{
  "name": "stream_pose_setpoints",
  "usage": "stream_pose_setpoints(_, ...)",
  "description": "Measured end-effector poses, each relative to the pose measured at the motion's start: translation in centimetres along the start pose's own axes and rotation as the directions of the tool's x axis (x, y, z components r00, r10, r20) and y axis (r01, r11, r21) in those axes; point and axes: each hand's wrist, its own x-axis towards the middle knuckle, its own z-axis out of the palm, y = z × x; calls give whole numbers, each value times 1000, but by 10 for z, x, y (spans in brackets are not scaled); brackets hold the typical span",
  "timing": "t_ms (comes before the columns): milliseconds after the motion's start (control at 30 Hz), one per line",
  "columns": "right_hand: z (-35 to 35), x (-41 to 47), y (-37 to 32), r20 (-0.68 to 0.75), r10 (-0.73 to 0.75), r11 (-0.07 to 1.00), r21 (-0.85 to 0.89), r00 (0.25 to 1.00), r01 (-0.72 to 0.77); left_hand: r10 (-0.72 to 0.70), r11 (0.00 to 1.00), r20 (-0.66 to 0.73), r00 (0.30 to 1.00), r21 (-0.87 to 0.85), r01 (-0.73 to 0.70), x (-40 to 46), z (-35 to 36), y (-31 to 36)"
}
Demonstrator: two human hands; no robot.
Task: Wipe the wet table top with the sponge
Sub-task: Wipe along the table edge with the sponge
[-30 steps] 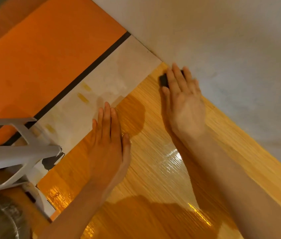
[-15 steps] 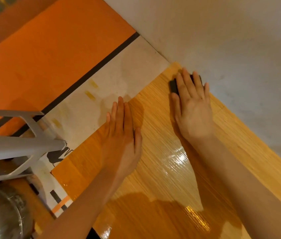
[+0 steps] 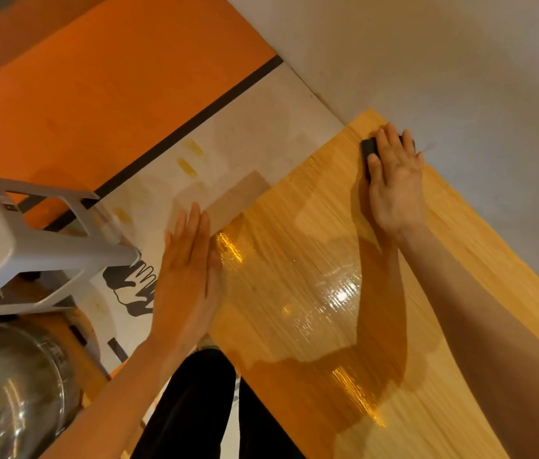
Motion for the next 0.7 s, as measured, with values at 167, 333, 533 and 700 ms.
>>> stream_pose_setpoints(167, 20, -22, -24, -12, -14, 999, -41, 1000, 14, -3, 1000, 46, 999, -18, 4, -33, -13, -28)
stream_pose_setpoints(333, 51, -68, -76, 32, -145, 986, -80, 989, 147, 10, 999, 90, 996, -33, -7, -50, -10, -37)
stream_pose_setpoints(533, 104, -157, -148, 91, -254, 959, -104, 963, 263, 7, 998, 164, 986, -57, 2, -55, -7, -42)
stream_pose_setpoints(700, 99, -179, -146, 260, -435, 859, -166, 862, 484, 13, 987, 179, 984, -163, 16, -60, -19, -46)
